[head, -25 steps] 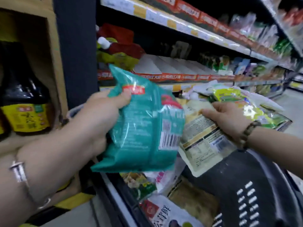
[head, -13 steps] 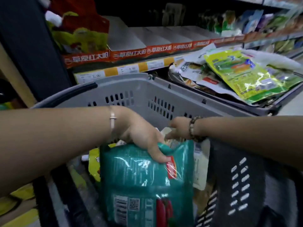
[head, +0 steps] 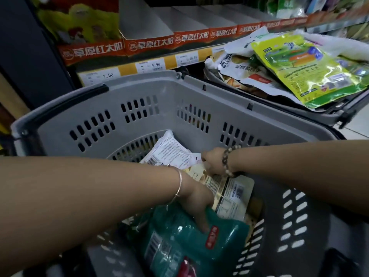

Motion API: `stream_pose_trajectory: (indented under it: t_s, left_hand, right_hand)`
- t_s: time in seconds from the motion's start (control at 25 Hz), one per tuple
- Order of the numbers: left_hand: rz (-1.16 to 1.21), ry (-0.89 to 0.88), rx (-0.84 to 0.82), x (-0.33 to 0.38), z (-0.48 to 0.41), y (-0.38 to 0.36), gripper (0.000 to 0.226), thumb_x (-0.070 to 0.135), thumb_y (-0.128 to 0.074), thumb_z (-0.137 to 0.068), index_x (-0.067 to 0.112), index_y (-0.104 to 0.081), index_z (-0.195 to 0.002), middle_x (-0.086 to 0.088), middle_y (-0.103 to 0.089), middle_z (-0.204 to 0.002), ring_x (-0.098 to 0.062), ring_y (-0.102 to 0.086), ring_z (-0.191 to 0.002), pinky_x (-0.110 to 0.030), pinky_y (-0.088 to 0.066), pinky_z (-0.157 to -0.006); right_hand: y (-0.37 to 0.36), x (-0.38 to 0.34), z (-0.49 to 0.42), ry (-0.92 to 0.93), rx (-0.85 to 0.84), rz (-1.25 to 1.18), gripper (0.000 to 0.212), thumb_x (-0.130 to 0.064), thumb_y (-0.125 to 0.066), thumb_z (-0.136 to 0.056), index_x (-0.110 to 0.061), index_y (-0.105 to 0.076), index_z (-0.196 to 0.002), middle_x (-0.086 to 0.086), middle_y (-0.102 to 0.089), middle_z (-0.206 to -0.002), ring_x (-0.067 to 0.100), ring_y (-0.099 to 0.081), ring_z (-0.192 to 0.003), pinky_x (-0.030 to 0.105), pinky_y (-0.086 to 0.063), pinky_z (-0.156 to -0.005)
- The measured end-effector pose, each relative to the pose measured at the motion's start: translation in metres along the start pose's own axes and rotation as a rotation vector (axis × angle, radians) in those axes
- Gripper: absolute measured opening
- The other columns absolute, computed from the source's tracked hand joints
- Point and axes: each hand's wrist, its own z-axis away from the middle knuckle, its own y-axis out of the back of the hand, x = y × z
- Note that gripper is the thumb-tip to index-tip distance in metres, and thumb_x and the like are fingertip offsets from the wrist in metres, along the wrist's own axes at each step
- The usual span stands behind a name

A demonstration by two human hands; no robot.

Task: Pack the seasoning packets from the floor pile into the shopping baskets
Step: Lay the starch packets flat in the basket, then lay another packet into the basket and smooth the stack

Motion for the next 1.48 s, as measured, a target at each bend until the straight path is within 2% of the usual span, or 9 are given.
stream_pose_trajectory:
  t_s: [0.2, 0.32, 0.44, 0.76, 0.96, 1.12, 1.24, 1.32, 1.48]
  left_hand:
    - [-0.240, 0.130, -0.085, -0.017, 0.036, -0.012, 0.105, 0.045, -0.074, -0.075, 0.026, -0.005, -0.151, -0.013, -0.012, -0.157, -0.036, -0.032, -0.136, -0.051, -0.036, -0.103]
    - [-0.315, 0.167, -0.178, -0.018, 0.046, -0.039, 0.117, 0.057, -0.068, -0.075, 0.043, 0.027, -0.142, 0.002, 0.036, -0.150, -0.039, 0.003, -0.144, -0.068, -0.014, -0.104]
    - [-0.368, 0.169, -0.127, -0.010, 0.029, -0.048, 0.097, 0.059, -0.052, -0.087, 0.041, 0.026, -0.143, 0.002, 0.040, -0.148, -0.043, 0.009, -0.142, -0.074, -0.016, -0.081]
    - [-0.289, 0.207, -0.108, -0.017, 0.010, -0.063, 0.093, 0.066, -0.042, -0.087, 0.043, 0.034, -0.136, 0.002, 0.046, -0.144, -0.051, 0.018, -0.137, -0.070, -0.013, -0.104]
    - [-0.370, 0.181, -0.187, -0.017, 0.013, -0.042, 0.089, 0.064, -0.045, -0.087, 0.044, 0.021, -0.144, 0.002, 0.031, -0.153, -0.043, 0.003, -0.143, -0.063, -0.015, -0.108]
    - [-0.163, 0.054, -0.089, -0.023, 0.033, -0.001, 0.057, 0.045, -0.044, -0.097, 0.023, -0.031, -0.148, -0.002, -0.035, -0.151, -0.017, -0.034, -0.135, -0.040, -0.026, -0.113]
    - [0.030, 0.074, 0.182, -0.037, 0.075, 0.017, 0.043, 0.041, -0.048, -0.096, 0.023, -0.051, -0.135, 0.008, -0.055, -0.125, 0.013, -0.049, -0.089, -0.004, -0.035, -0.076]
    - [0.121, 0.088, 0.421, -0.050, 0.111, 0.015, 0.039, 0.040, -0.052, -0.094, 0.025, -0.056, -0.130, 0.016, -0.062, -0.110, 0.014, -0.049, -0.076, -0.010, -0.033, -0.060]
    - [0.387, 0.068, 0.987, -0.080, 0.181, -0.019, 0.025, 0.033, -0.057, -0.091, 0.026, -0.066, -0.114, 0.018, -0.066, -0.100, 0.014, -0.057, -0.083, -0.002, -0.039, -0.073]
  right_hand:
    - [0.020, -0.003, 0.008, 0.166, 0.067, 0.127, 0.076, -0.045, -0.065, -0.080, -0.019, -0.026, -0.140, 0.010, -0.041, -0.132, 0.025, -0.051, -0.113, 0.037, -0.048, -0.086]
    - [-0.001, -0.006, 0.013, 0.313, -0.092, 0.252, 0.125, -0.055, -0.077, -0.062, -0.034, 0.013, -0.145, 0.007, 0.017, -0.154, 0.030, -0.002, -0.143, 0.047, -0.018, -0.113]
    - [-0.026, 0.002, 0.009, 0.350, -0.116, 0.381, 0.132, -0.058, -0.076, -0.061, -0.032, 0.024, -0.143, 0.006, 0.038, -0.147, 0.030, 0.022, -0.140, 0.050, 0.000, -0.114]
    - [-0.052, -0.001, -0.006, 0.259, -0.184, 0.411, 0.130, -0.061, -0.073, -0.065, -0.028, 0.026, -0.142, 0.008, 0.035, -0.148, 0.035, 0.016, -0.141, 0.050, -0.002, -0.114]
    - [-0.042, -0.003, -0.001, 0.245, -0.240, 0.403, 0.129, -0.058, -0.074, -0.064, -0.031, 0.025, -0.143, 0.004, 0.034, -0.149, 0.032, 0.014, -0.142, 0.051, -0.006, -0.115]
    - [-0.013, -0.013, 0.001, 0.224, -0.269, 0.305, 0.100, -0.053, -0.064, -0.078, -0.034, 0.005, -0.148, -0.002, 0.018, -0.155, 0.026, -0.002, -0.144, 0.047, -0.017, -0.116]
    - [0.022, -0.019, 0.011, 0.197, -0.168, 0.250, 0.082, -0.050, -0.057, -0.084, -0.027, -0.011, -0.148, 0.001, 0.000, -0.157, 0.022, -0.017, -0.142, 0.038, -0.025, -0.113]
    - [0.052, -0.024, 0.023, 0.188, -0.030, 0.220, 0.074, -0.048, -0.056, -0.086, -0.023, -0.021, -0.146, 0.003, -0.021, -0.152, 0.020, -0.032, -0.134, 0.032, -0.029, -0.107]
    - [0.114, -0.051, 0.042, 0.188, 0.261, 0.056, 0.063, -0.045, -0.057, -0.086, -0.020, -0.035, -0.140, 0.003, -0.041, -0.142, 0.021, -0.044, -0.124, 0.030, -0.035, -0.099]
